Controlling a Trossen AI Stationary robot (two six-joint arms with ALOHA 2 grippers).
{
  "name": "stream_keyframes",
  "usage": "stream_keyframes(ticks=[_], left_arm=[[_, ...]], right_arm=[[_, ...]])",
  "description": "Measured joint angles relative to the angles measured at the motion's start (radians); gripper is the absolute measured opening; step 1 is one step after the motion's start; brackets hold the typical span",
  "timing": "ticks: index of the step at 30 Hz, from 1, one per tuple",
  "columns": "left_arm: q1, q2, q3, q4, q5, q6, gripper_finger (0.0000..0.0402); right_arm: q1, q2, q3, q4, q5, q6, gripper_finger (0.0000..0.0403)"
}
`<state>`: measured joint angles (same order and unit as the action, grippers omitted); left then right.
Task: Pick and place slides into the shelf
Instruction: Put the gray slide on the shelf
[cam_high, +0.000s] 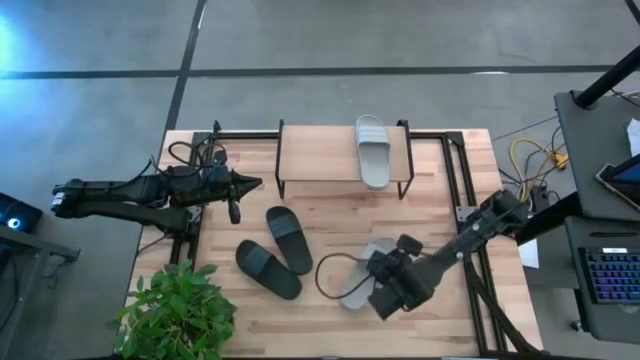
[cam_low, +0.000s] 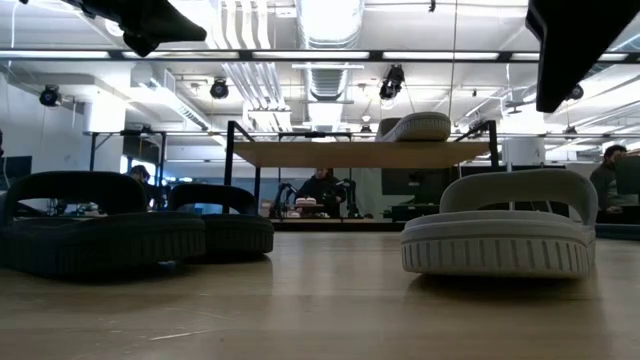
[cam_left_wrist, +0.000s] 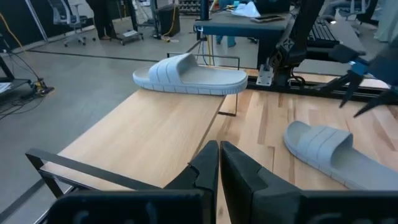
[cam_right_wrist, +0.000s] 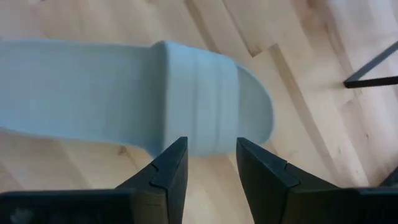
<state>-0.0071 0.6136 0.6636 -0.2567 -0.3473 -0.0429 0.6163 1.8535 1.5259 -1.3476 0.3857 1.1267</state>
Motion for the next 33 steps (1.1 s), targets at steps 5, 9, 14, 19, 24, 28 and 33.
stream_keyframes(ticks=[5, 9, 14, 19, 24, 28, 33], left_arm=[[0.0, 0.022, -0.002, 0.001, 0.0, 0.0, 0.0002], [0.0, 0.044, -0.009, -0.001, 0.0, -0.001, 0.0002], [0.0, 0.07, -0.012, 0.0, 0.0, -0.001, 0.0002], [0.0, 0.086, -0.013, 0.001, 0.0, 0.001, 0.0002], [0.0, 0.086, -0.011, 0.0, 0.0, 0.002, 0.0002], [0.0, 0.078, -0.015, -0.004, 0.0, 0.002, 0.0002], [0.0, 0.08, -0.013, -0.024, -0.001, 0.002, 0.0002]], right_arm=[[0.032, 0.072, 0.035, 0.003, 0.011, 0.022, 0.0136], [0.038, 0.128, 0.056, 0.004, 0.012, 0.055, 0.0137], [0.032, 0.185, 0.068, 0.006, 0.042, 0.052, 0.0137], [0.008, 0.233, 0.067, -0.02, 0.078, 0.066, 0.0137], [-0.022, 0.258, 0.065, -0.029, 0.138, 0.077, 0.0137], [-0.044, 0.279, 0.053, -0.035, 0.142, 0.069, 0.0134], [-0.065, 0.298, 0.03, -0.037, 0.147, 0.044, 0.0106]])
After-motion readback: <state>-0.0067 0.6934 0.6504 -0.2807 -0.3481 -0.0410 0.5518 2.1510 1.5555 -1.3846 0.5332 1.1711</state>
